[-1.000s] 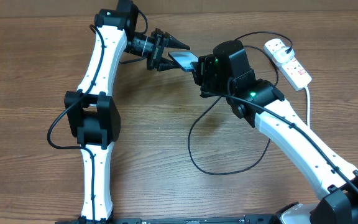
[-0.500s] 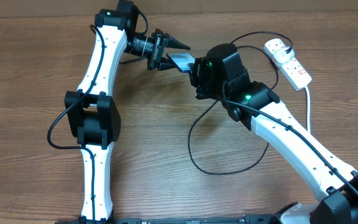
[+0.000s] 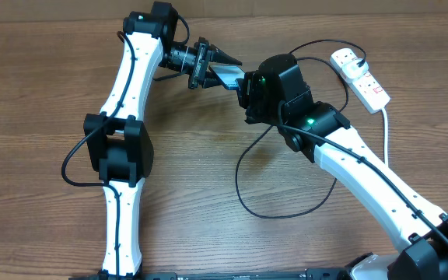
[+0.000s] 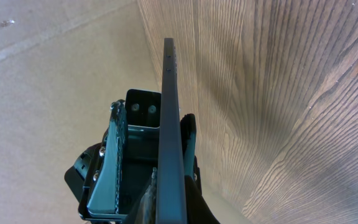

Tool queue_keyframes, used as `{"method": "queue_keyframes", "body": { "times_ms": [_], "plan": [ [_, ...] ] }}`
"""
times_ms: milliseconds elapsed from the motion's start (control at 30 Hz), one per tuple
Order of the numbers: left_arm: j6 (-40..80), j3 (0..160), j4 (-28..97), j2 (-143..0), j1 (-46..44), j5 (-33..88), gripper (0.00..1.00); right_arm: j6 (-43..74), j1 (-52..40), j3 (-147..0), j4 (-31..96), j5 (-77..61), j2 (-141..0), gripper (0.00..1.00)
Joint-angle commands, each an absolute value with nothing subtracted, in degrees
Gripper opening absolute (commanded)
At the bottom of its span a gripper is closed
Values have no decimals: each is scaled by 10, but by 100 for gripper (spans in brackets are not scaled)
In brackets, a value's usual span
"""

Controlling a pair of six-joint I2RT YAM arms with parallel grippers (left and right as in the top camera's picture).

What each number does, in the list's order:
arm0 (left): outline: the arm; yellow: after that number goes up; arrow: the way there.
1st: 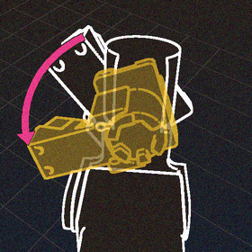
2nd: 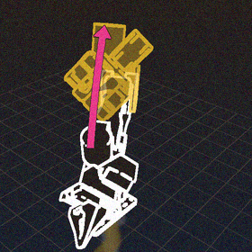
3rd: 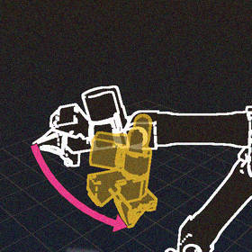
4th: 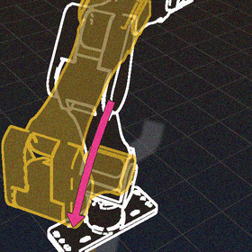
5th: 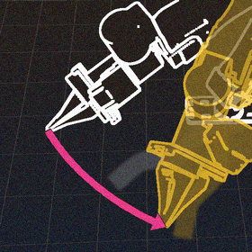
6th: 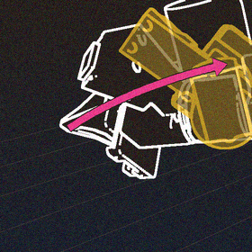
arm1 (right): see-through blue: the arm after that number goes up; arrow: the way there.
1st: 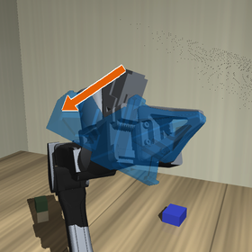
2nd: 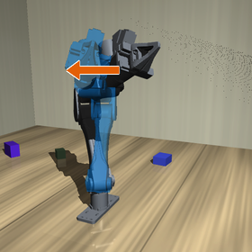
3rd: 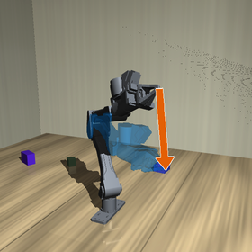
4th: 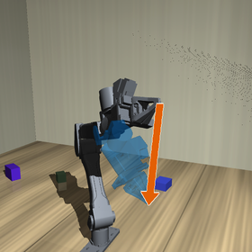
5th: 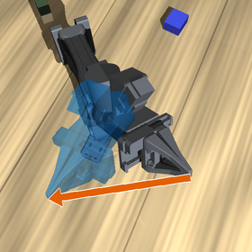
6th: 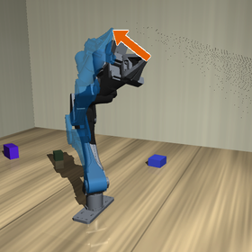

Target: Plug charger to phone and switch on socket

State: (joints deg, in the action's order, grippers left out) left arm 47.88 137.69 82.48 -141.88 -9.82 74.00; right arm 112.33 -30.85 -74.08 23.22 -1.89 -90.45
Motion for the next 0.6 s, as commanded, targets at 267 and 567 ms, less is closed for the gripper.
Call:
{"method": "queue_keyframes", "body": {
  "times_ms": [267,567],
  "plan": [
    [476,1390,825,-1395,-102,756,4,1125,-312,-766,228,-16,-897,17],
    [476,1390,818,-1395,-86,656,4,961,-307,-766,228,11,-897,70]
  ]
}}
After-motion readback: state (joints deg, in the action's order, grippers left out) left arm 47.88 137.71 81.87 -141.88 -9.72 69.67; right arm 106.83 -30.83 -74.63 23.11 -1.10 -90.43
